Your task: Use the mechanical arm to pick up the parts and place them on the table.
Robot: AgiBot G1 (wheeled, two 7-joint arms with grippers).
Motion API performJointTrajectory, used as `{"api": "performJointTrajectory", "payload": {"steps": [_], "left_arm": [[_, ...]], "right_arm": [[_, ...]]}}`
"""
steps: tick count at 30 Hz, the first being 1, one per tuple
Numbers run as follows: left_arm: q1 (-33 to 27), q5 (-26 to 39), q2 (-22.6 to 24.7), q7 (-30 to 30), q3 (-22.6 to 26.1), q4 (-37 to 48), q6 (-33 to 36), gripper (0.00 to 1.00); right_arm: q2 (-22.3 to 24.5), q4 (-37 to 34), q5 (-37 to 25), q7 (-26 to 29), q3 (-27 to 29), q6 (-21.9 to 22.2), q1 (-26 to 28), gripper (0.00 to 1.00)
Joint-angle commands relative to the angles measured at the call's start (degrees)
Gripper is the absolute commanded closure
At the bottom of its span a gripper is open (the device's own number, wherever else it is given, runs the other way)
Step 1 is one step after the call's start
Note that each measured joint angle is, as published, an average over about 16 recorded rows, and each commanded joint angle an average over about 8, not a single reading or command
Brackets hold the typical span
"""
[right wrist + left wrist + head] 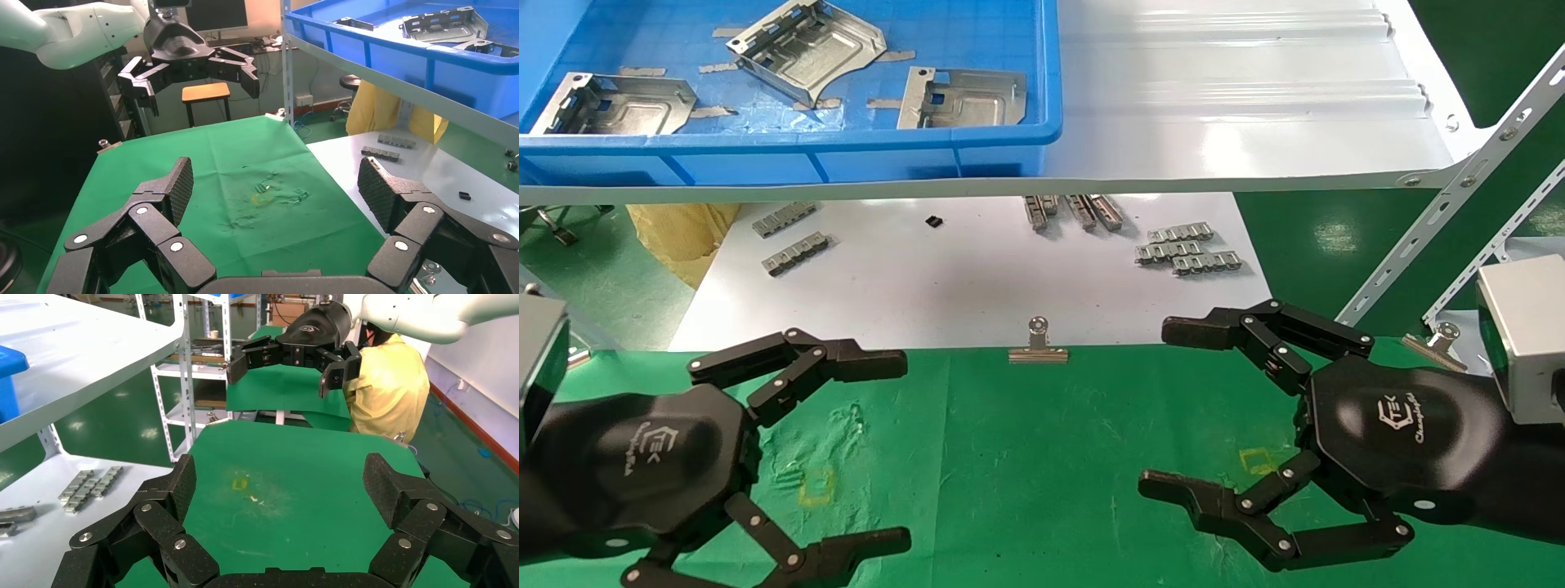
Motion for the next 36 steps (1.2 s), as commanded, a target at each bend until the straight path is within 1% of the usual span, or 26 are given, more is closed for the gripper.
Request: {"api": "performJointTrajectory", "payload": {"steps": [1, 20, 28, 36], "left_arm": [[0.0, 0.0, 0.0, 0.0, 0.0, 0.0, 0.0, 0.0], [0.0, 0.0, 0.0, 0.0, 0.0, 0.0, 0.0, 0.0], [0.0, 0.0, 0.0, 0.0, 0.0, 0.0, 0.0, 0.0], [0.0, 0.0, 0.0, 0.0, 0.0, 0.0, 0.0, 0.0]], "right_arm": [[0.0, 0.0, 0.0, 0.0, 0.0, 0.0, 0.0, 0.0], [0.0, 0.0, 0.0, 0.0, 0.0, 0.0, 0.0, 0.0], [0.0, 0.0, 0.0, 0.0, 0.0, 0.0, 0.0, 0.99], [0.0, 0.0, 0.0, 0.0, 0.0, 0.0, 0.0, 1.0]]}}
